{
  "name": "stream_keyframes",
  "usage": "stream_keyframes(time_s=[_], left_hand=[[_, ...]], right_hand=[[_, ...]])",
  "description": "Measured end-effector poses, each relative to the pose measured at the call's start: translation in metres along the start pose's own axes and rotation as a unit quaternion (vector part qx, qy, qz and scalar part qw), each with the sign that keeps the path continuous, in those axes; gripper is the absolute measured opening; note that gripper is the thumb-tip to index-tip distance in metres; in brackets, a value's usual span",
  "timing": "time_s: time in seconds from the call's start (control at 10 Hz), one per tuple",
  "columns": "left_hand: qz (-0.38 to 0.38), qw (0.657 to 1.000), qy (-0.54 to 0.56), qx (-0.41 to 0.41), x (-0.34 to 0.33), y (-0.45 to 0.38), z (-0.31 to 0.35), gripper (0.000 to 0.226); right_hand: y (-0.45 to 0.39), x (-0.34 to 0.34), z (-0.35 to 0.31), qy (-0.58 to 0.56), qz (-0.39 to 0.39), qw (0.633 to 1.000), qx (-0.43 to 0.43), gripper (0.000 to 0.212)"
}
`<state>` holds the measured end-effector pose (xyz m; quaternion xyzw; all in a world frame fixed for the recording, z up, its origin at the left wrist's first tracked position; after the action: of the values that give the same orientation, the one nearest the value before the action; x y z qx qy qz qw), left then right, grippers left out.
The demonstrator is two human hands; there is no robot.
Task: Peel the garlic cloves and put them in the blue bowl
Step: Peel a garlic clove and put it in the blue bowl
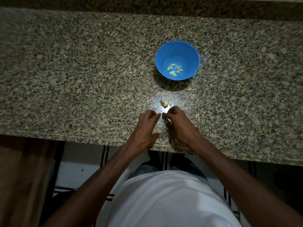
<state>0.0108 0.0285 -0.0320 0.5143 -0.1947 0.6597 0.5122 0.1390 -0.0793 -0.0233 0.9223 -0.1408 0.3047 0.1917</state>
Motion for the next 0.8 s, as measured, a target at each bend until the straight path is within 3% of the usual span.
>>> stream_keyframes(time_s=[0.2,0.3,0.4,0.6,0.8], left_hand=[[0.065,0.998,0.003,0.013,-0.005,-0.004,0.013,0.038],[0.087,0.995,-0.027,0.032,-0.011,-0.006,0.013,0.023],[0.106,0.992,-0.04,0.055,-0.012,-0.005,0.01,0.012],[0.126,0.986,-0.052,0.097,-0.02,0.003,0.012,0.015],[0.153,0.979,-0.092,0.098,-0.036,0.013,0.024,0.022]], right_hand=[[0.0,-0.015,-0.003,-0.004,0.023,1.0,-0.002,0.036],[0.007,-0.022,-0.005,-0.001,0.043,0.999,0.007,0.015],[0.007,-0.03,-0.006,-0.022,0.052,0.998,0.004,0.013],[0.009,-0.03,-0.008,0.013,0.061,0.998,-0.009,0.014],[0.025,-0.026,0.002,0.098,0.064,0.987,0.114,0.004]])
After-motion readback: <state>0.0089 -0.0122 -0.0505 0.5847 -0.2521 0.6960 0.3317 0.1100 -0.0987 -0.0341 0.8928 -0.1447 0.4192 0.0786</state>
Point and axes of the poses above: each hand's wrist, its own y-axis away from the middle knuckle, its own x-axis out of the back of the hand, z = x × y, the point moved 3 cm from there along -y, towards the middle knuckle, and after that the axes turned 14 degrees about -y, right-handed, at the moved point
